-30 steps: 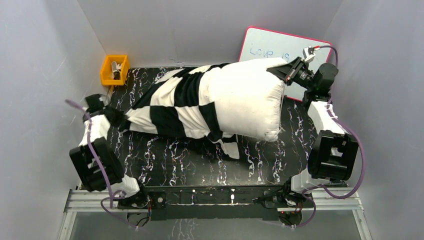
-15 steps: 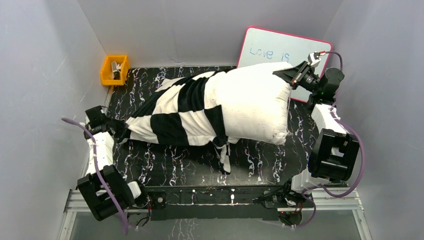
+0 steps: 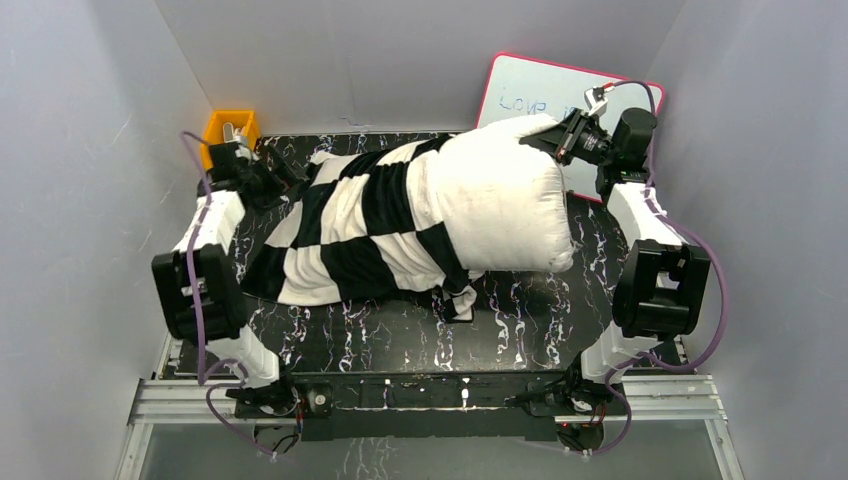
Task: Remove the pillowcase from the pillow
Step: Remove the pillow from the pillowcase.
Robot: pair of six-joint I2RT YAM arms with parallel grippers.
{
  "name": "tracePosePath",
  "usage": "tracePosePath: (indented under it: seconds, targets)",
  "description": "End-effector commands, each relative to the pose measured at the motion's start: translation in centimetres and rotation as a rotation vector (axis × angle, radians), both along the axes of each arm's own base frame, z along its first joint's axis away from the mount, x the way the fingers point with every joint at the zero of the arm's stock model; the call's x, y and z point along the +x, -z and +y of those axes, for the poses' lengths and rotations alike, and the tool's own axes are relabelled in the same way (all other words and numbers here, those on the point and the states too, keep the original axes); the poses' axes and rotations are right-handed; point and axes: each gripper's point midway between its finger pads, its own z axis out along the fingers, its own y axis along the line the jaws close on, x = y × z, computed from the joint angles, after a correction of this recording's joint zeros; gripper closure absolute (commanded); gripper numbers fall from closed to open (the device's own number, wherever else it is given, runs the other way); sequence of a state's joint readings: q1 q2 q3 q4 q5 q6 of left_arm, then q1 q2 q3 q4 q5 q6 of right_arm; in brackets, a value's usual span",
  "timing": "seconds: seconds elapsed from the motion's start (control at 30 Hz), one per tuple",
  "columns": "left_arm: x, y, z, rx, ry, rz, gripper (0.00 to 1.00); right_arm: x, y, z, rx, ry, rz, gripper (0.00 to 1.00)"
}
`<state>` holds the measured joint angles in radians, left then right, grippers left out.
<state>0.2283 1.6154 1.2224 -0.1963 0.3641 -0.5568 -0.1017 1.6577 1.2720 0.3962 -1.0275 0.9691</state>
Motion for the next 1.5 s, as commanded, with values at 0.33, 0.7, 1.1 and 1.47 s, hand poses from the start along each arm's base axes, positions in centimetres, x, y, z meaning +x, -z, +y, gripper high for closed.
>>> tracePosePath:
  seconds: [0.33,0.7,1.1,1.47]
  targets:
    - [1.6,5.0,-6.0,0.084,0.169,0.151,1.00,-1.4,-3.3,2.5,-0.052,-0.101,-0.159,1.00]
    - [-4.7,6.9,4.4,-0.069,-0.261,0.268,1.00,-1.6,-10.5,-8.2,0.113,0.171,-0.303,1.00]
    - [-7.7,4.2,2.3,0.051,-0.339,0.204,1.00,1.1,-6.1,-3.9,0.024,0.071,-0.194,1.00]
    - [-3.0,-0.8,-4.5,-0.106,-0.012,-0.043,0.21,1.3,-1.3,3.7,-0.120,-0.064,-0.114,1.00]
